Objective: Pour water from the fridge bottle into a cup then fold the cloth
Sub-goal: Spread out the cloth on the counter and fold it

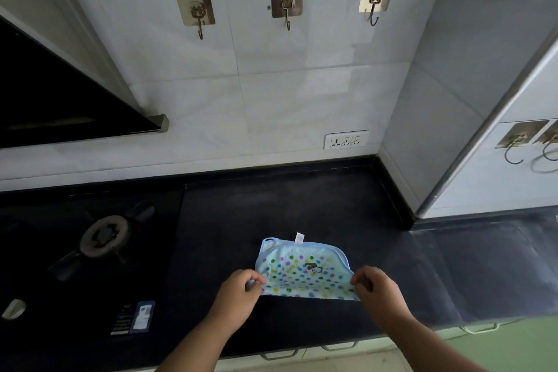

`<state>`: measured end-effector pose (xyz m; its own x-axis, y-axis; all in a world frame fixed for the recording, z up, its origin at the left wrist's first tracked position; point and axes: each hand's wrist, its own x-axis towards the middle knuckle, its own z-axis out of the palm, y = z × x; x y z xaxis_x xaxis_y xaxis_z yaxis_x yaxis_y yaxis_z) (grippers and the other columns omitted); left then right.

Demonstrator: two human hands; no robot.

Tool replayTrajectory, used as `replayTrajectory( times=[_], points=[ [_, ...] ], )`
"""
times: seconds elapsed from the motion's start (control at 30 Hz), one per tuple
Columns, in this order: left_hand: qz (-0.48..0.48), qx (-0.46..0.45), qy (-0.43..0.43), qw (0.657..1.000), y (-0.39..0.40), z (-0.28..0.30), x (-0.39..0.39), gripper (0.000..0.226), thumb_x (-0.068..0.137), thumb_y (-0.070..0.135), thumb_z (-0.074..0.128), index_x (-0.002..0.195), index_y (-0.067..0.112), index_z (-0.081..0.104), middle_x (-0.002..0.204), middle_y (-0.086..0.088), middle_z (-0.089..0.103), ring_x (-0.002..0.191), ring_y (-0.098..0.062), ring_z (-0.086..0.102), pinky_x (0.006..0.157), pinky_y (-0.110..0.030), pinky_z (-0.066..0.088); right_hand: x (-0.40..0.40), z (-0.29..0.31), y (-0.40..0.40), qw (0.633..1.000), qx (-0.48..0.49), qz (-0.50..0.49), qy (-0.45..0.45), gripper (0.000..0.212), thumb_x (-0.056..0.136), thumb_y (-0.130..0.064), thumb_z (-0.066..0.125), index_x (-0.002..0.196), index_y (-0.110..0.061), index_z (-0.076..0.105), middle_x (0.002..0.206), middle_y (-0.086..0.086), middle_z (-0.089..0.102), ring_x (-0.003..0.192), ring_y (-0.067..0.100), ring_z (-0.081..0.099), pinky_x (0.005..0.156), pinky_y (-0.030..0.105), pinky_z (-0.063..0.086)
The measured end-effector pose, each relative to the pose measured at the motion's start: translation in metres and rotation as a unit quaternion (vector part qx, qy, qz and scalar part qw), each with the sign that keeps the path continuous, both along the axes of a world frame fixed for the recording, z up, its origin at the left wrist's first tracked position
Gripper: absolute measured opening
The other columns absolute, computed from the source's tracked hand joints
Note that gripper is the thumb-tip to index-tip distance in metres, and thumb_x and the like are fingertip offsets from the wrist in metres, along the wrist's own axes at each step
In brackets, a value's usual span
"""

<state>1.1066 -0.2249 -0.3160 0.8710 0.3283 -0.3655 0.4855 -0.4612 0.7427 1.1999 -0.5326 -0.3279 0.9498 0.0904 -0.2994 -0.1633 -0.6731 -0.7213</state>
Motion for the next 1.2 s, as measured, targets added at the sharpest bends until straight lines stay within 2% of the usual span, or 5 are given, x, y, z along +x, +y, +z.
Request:
replayTrajectory(
  times=[0.37, 0.5, 0.8, 1.1, 1.2],
  points=[
    [-0.122, 0.050, 0.142, 0.981, -0.009, -0.039, -0.029, 0.056, 0.077, 0.029, 0.089, 0.126, 0.034, 0.063, 0.125, 0.013, 0.045, 0.109, -0.003, 0.057, 0.086, -0.011, 0.048, -0.022, -0.043, -0.022, 0.984, -0.084, 0.124, 0.096, 0.023, 0.075, -0.021, 0.085, 0.095, -0.032, 0.082, 0.120, -0.011, 0.056, 0.104, 0.004, 0.064, 0.081, -0.003, 0.040],
    [-0.094, 0.026, 0.118, 0.988, -0.011, -0.036, -0.029, 0.045, 0.075, 0.026, 0.090, 0.113, 0.039, 0.069, 0.123, 0.013, 0.052, 0.105, -0.002, 0.061, 0.083, -0.012, 0.052, -0.023, -0.047, -0.029, 0.967, -0.103, 0.192, 0.135, 0.064, 0.061, -0.046, 0.096, 0.117, -0.021, 0.079, 0.126, -0.020, 0.046, 0.112, 0.005, 0.061, 0.094, 0.004, 0.043],
    [-0.112, 0.124, 0.011, 0.986, 0.010, 0.054, 0.052, 0.049, 0.075, 0.013, 0.088, 0.117, 0.033, 0.073, 0.115, 0.006, 0.055, 0.103, -0.010, 0.061, 0.089, -0.018, 0.044, 0.061, 0.036, 0.005, 0.980, -0.090, 0.171, -0.057, 0.050, 0.064, -0.006, 0.095, 0.112, -0.013, 0.081, 0.126, 0.003, 0.052, 0.116, 0.015, 0.058, 0.096, 0.014, 0.039],
    [-0.103, 0.234, -0.109, 0.961, 0.033, 0.128, 0.089, 0.020, 0.098, 0.026, 0.071, 0.116, 0.021, 0.079, 0.129, 0.018, 0.041, 0.115, 0.000, 0.044, 0.102, -0.021, 0.037, 0.093, 0.125, 0.033, 0.979, -0.083, 0.059, -0.178, 0.021, 0.098, -0.034, 0.068, 0.103, -0.018, 0.080, 0.102, -0.004, 0.072, 0.091, 0.016, 0.063, 0.077, 0.025, 0.043],
    [-0.118, 0.235, -0.084, 0.961, 0.035, 0.139, 0.085, 0.017, 0.100, 0.027, 0.068, 0.110, 0.024, 0.081, 0.119, 0.017, 0.063, 0.106, -0.006, 0.062, 0.093, -0.029, 0.052, 0.086, 0.137, 0.030, 0.980, -0.065, 0.065, -0.177, 0.016, 0.097, -0.033, 0.068, 0.096, -0.021, 0.079, 0.086, -0.010, 0.071, 0.080, 0.011, 0.063, 0.069, 0.026, 0.046]
  ],
)
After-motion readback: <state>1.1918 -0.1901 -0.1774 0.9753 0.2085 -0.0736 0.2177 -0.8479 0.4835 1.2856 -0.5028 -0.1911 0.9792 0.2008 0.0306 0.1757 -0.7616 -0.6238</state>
